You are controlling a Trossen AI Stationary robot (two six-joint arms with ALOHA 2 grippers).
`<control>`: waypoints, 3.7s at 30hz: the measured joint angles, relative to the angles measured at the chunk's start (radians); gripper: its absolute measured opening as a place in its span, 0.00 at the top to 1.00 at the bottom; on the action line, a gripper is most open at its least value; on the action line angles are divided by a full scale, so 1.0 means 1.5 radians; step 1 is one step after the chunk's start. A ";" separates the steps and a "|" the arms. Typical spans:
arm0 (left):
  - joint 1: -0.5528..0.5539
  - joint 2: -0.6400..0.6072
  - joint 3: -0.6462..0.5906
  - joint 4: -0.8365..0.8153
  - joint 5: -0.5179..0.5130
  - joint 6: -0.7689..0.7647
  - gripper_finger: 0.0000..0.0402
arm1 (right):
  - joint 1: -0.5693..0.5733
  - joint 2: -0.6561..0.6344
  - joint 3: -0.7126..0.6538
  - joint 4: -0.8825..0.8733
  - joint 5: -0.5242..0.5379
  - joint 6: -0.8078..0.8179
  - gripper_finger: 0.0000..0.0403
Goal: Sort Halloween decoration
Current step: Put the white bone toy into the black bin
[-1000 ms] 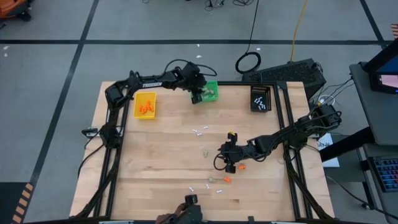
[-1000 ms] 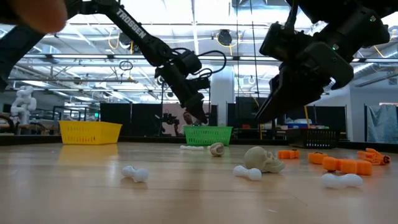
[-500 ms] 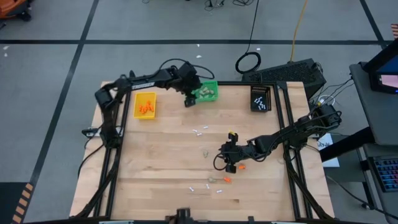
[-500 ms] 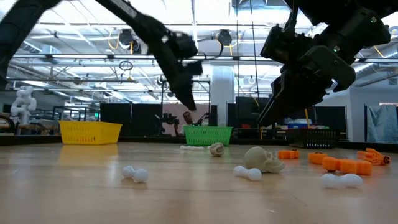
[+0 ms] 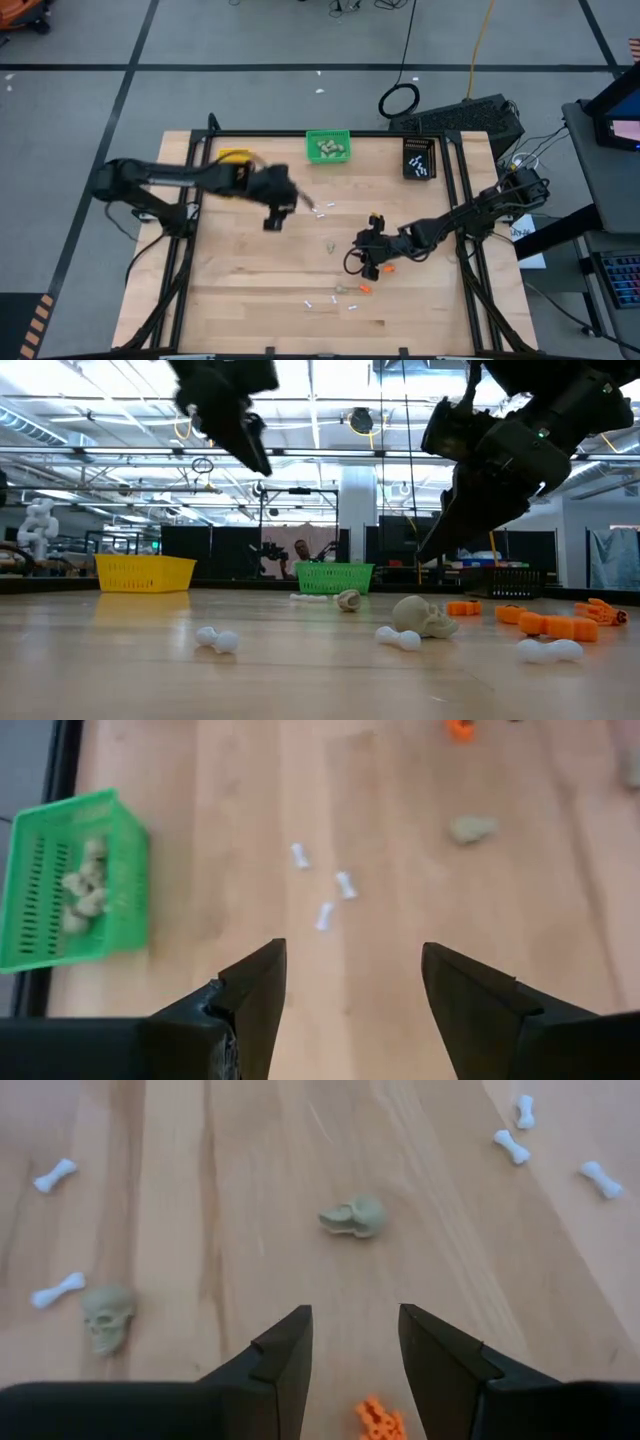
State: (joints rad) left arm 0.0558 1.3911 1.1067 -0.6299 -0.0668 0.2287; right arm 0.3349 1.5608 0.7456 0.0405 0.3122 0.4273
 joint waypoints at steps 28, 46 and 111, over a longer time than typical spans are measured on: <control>-0.313 -0.065 -0.261 0.293 -0.209 -0.242 0.43 | 0.112 0.082 0.298 -0.393 -0.013 0.055 0.66; -0.341 -0.065 -0.261 0.294 -0.241 -0.272 0.43 | 0.170 0.239 0.465 -0.508 -0.143 0.089 0.66; -0.341 -0.065 -0.261 0.292 -0.241 -0.271 0.43 | 0.156 0.383 0.562 -0.535 -0.178 0.014 1.00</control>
State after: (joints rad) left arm -0.4553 1.2942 0.7158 -0.1917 -0.4286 -0.1776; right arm 0.5682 2.1357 1.5883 -0.7624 0.0457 0.4480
